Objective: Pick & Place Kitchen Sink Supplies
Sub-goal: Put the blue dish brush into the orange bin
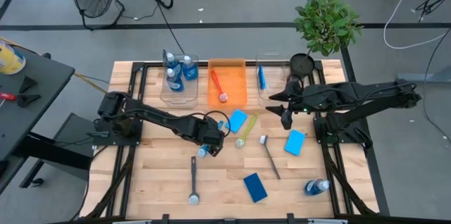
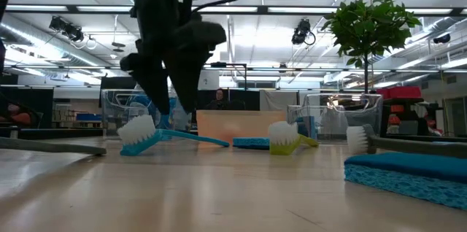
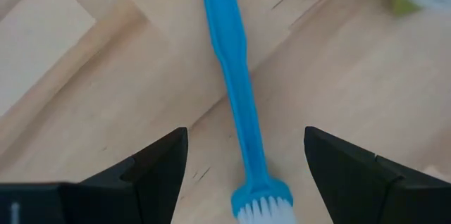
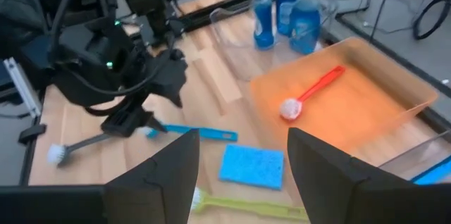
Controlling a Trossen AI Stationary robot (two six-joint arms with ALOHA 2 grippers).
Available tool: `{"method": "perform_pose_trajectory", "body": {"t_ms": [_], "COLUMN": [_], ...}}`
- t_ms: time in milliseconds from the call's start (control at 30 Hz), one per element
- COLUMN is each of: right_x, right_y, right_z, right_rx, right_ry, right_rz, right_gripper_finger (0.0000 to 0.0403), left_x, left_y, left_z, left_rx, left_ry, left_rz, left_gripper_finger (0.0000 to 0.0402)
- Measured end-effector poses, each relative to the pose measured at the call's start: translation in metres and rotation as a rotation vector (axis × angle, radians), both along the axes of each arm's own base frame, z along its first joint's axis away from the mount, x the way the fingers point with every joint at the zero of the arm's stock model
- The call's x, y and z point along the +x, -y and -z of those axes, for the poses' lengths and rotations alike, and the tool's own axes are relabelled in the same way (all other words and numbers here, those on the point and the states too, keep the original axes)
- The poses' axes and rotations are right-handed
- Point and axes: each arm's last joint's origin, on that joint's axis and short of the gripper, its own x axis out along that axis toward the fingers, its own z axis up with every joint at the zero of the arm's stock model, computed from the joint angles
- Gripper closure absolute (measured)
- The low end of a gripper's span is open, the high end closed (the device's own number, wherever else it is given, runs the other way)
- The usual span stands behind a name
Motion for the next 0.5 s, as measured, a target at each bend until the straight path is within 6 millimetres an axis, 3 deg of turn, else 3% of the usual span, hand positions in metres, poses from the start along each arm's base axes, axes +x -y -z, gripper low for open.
{"method": "perform_pose_trajectory", "body": {"t_ms": [500], "right_x": [0.017], "right_y": [-0.005], "right_z": [0.015], "right_rx": [0.022], "right_ry": [-0.097], "right_rz": [-0.055], "right_gripper_finger": [0.0185], "left_x": [0.009], "left_y": [0.003], "left_z": [0.022], "left_rx": [-0.044], "left_ry": [-0.024], "left_rz": [0.012], "left_gripper_finger": [0.0113]}}
